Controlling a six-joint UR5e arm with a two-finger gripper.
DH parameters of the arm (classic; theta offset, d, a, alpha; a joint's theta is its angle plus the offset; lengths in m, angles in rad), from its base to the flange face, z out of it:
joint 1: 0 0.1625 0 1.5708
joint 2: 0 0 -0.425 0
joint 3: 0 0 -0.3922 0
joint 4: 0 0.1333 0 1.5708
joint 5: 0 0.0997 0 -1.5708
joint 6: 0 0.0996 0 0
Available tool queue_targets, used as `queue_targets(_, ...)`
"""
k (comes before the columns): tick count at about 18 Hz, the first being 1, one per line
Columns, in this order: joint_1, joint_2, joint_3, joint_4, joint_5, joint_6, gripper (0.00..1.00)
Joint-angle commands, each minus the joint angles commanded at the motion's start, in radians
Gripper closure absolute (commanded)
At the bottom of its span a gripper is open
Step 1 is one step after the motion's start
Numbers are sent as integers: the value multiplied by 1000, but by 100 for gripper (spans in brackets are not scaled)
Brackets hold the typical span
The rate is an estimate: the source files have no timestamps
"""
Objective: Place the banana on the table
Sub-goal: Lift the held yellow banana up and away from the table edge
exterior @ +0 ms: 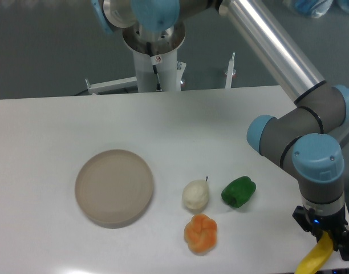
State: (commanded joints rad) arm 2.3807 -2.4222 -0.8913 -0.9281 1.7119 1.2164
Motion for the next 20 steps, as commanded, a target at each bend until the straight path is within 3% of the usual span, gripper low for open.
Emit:
queue_targets(13,0,21,-18,-8,-6,0,69)
queue_targets(16,0,58,-60,-9,-8,2,69)
queue_targets(20,11,141,-161,-31,-14,21,69)
